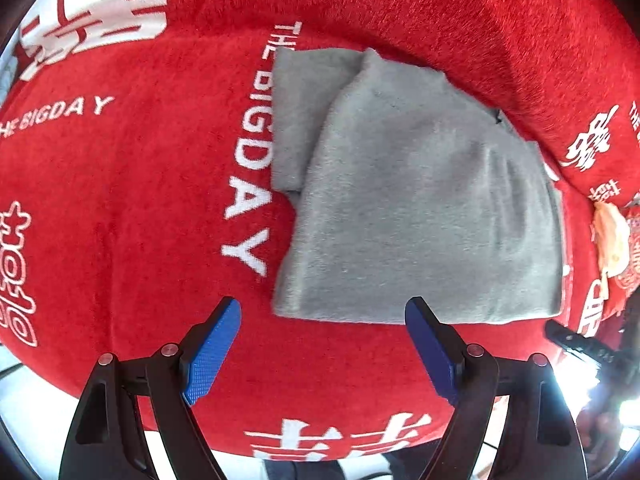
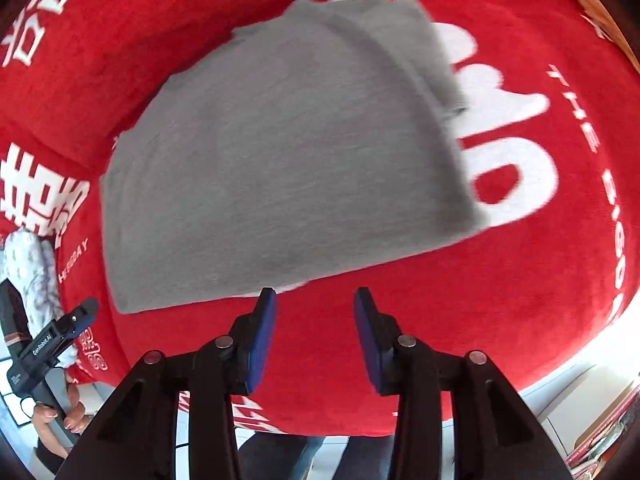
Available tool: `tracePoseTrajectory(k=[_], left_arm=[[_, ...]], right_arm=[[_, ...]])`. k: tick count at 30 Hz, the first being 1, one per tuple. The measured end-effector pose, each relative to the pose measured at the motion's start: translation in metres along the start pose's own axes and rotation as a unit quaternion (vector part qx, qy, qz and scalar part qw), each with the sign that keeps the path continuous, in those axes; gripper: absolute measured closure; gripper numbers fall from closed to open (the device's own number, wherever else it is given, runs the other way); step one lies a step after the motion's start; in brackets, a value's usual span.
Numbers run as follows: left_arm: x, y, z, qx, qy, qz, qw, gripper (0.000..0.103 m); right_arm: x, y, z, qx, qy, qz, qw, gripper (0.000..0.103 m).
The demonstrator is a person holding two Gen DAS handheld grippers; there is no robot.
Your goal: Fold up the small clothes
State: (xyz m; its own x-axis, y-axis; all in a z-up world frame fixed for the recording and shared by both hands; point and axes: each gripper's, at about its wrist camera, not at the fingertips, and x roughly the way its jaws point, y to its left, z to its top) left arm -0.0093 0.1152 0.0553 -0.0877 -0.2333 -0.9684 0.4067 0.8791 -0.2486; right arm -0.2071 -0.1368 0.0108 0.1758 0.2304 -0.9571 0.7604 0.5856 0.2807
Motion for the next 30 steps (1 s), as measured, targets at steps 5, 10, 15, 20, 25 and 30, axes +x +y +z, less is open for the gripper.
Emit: tracePoseTrajectory(k=[5, 10, 15, 20, 25, 30], left_arm=[[0.000, 0.002, -0.003, -0.014, 0.000, -0.005, 0.9999, 0.018], [-0.004, 0.012, -0.003, -0.029, -0.005, -0.030, 0.9991, 0.018], [-0.003, 0.013, -0.001, -0.022, -0.002, -0.013, 0.9997, 0.018], [-0.003, 0.010, -0.001, -0.008, -0.004, 0.005, 0.9999, 0.018], [0.003, 0.005, 0.000, 0.001, 0.007, 0.013, 0.9999, 0.018], [0.006, 0.001, 0.000, 0.017, 0.013, 0.025, 0.9995, 0.018]], right_arm=[[0.010, 0.017, 0.000, -0.005, 0.016, 0.016, 1.000, 0.043], [0.014, 0.025, -0.004, -0.009, 0.027, 0.020, 0.999, 0.039], [0.017, 0.031, -0.006, -0.012, 0.032, 0.026, 0.999, 0.037], [0.020, 0.040, -0.009, -0.019, 0.039, 0.034, 0.998, 0.037], [0.023, 0.048, -0.011, -0.019, 0.042, 0.038, 0.998, 0.037], [0.027, 0.055, -0.012, -0.018, 0.045, 0.040, 0.998, 0.036]])
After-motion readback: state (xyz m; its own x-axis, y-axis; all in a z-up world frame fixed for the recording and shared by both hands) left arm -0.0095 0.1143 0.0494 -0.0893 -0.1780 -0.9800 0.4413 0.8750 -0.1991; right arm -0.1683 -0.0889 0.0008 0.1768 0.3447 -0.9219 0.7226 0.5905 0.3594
